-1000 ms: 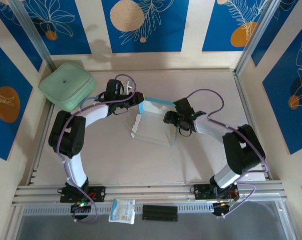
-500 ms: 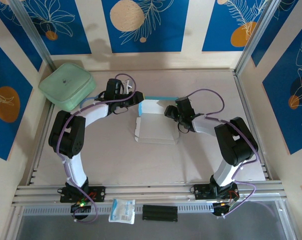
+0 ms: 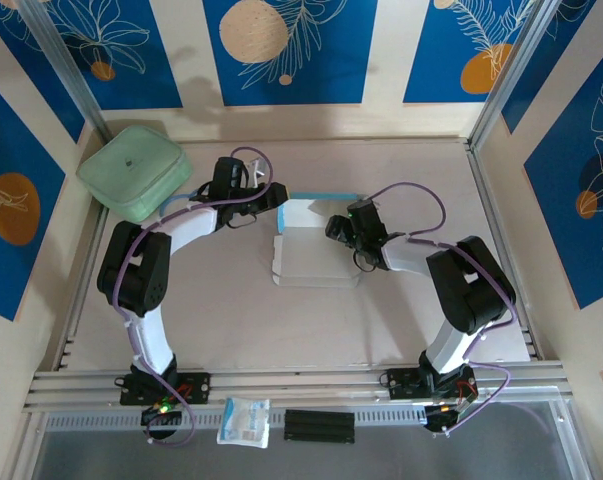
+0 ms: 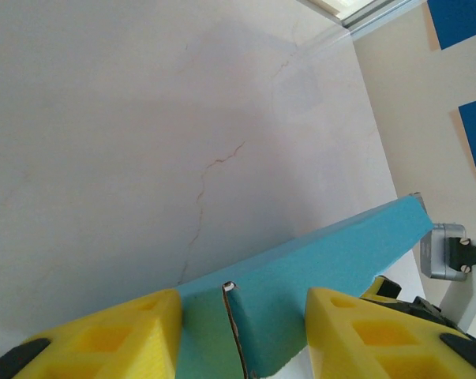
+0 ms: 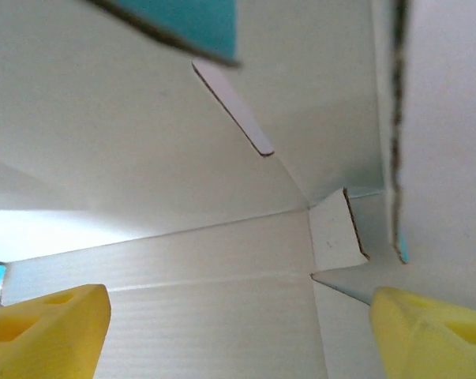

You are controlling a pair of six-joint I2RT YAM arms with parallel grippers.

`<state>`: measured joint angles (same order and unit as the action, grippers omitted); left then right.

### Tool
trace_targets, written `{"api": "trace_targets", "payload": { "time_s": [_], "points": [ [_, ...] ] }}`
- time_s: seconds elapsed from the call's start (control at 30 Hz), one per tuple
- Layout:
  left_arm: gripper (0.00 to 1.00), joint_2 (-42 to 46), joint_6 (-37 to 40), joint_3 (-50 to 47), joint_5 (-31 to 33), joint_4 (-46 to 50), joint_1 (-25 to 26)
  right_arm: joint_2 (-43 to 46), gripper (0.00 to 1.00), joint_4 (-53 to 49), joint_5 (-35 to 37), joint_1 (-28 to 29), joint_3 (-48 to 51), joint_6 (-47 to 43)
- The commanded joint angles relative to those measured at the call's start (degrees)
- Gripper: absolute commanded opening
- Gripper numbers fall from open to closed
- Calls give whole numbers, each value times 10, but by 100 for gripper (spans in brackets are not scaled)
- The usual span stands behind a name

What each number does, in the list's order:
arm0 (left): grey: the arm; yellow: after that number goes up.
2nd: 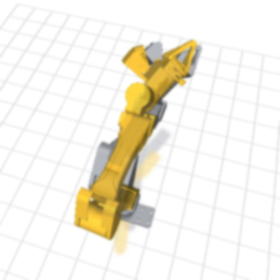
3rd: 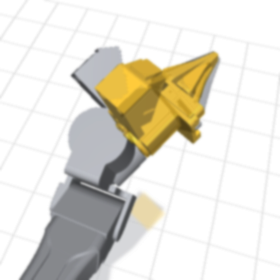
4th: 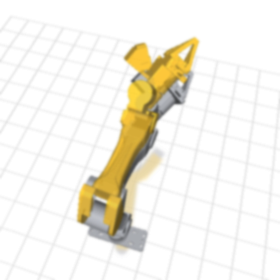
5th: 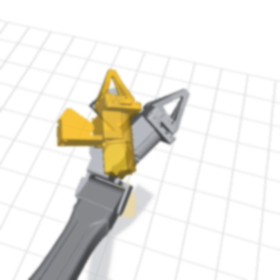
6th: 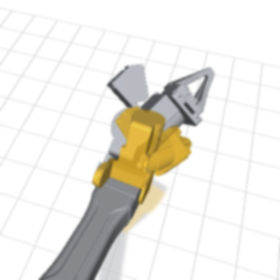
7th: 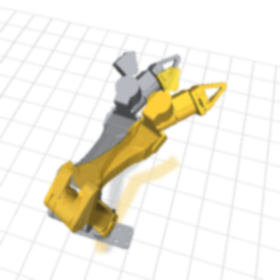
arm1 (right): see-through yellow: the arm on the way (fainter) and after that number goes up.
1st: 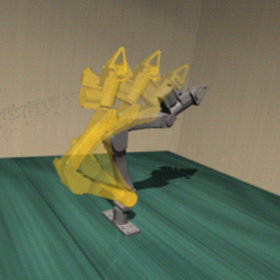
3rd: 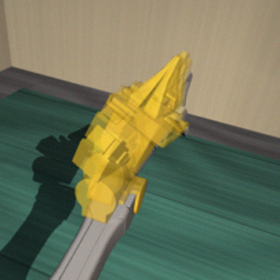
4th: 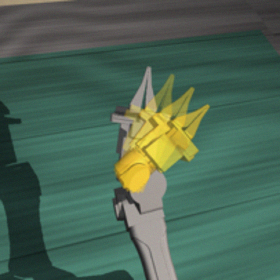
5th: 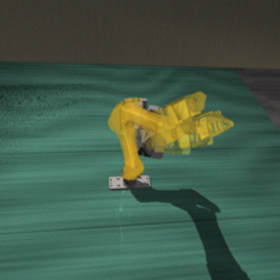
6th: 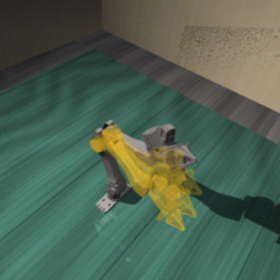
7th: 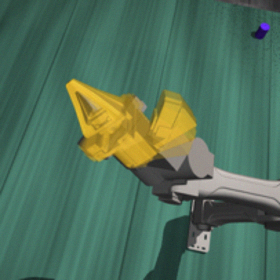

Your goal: Fold the paper box

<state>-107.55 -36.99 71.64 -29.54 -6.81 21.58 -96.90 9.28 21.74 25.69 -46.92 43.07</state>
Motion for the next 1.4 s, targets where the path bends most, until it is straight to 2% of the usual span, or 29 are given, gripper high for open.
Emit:
{"api": "trace_targets", "payload": {
  "time_s": [0.0,0.5,0.9,1.1,1.37],
  "points": [
    [45,1,13,14,-8,9,8,-3,86,-34,-4,-9,-14,1],
    [45,7,22,16,-3,21,11,-36,78,122,-85,-18,17,-32],
    [45,5,21,16,-3,19,12,-68,75,114,-109,-8,9,-27],
    [45,5,31,25,5,32,12,2,75,95,-90,9,29,-52],
    [45,8,39,30,11,43,13,188,81,30,-26,18,99,-96]
  ]
}}
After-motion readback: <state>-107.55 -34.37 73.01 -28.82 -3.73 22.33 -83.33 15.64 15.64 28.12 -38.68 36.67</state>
